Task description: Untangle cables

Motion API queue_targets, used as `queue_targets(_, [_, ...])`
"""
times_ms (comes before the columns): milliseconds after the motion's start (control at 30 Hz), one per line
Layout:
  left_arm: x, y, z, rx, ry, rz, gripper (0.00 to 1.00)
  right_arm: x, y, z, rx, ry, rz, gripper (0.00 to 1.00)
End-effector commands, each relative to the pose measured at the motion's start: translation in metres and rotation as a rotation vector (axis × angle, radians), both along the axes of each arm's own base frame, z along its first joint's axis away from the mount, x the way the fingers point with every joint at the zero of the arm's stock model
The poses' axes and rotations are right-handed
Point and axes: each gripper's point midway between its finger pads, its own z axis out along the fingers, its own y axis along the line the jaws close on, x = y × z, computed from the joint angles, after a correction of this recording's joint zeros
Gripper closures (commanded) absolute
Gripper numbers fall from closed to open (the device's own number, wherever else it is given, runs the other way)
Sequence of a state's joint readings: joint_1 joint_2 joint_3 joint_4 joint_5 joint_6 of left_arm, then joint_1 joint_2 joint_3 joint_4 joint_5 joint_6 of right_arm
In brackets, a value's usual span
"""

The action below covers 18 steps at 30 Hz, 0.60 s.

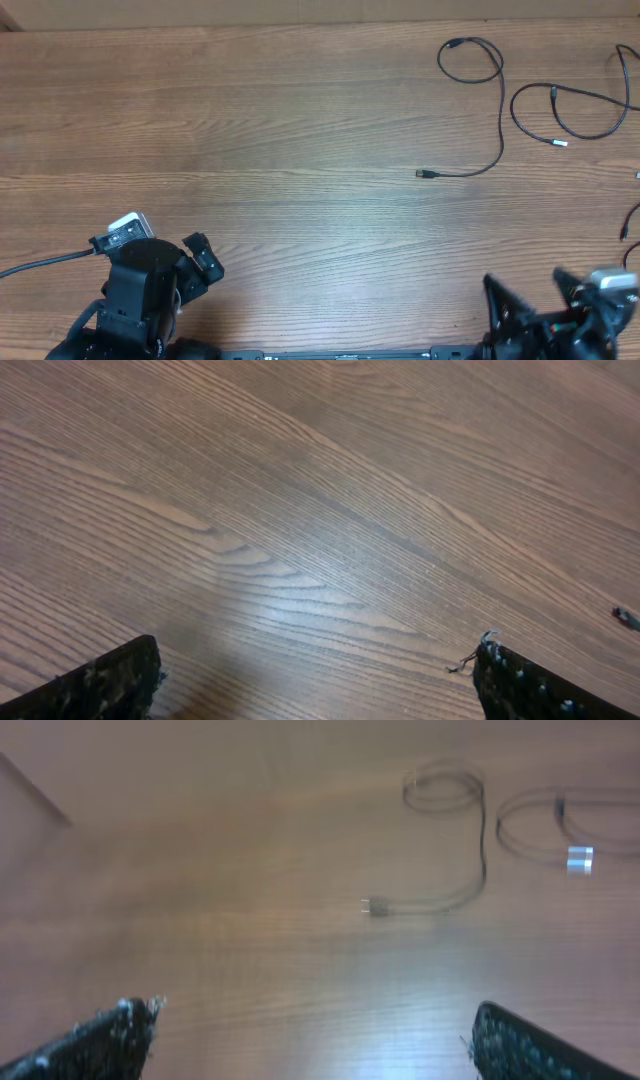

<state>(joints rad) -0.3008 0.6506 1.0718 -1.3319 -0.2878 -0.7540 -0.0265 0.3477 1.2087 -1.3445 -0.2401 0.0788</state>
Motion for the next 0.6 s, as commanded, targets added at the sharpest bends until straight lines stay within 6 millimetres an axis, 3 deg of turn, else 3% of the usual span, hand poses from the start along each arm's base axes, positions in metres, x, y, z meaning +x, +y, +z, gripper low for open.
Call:
queue_targets(0, [0.0, 0.0, -0.001, -0.008, 0.001, 0.008, 0.0, 0.013, 0.0, 0.041, -0.001, -0.181, 0.002, 0.0])
queue_targets(100, [0.0, 0.0, -0.001, -0.008, 0.002, 0.008, 0.0, 0.018, 0.0, 0.073, -0.004, -0.318, 0.003, 0.0])
queue_targets(167, [0.0, 0.0, -0.001, -0.008, 0.002, 0.008, 0.01, 0.018, 0.0, 0.081, -0.005, -0.366, 0.003, 0.0])
queue_targets(367, [0.0, 0.0, -0.001, -0.008, 0.002, 0.008, 0.0, 0.016, 0.0, 0.079, -0.008, -0.464, 0.003, 0.0])
queue_targets(567, [0.0, 0.0, -0.001, -0.008, 0.002, 0.008, 0.0, 0.031, 0.0, 0.084, -0.014, -0.666, 0.003, 0.0])
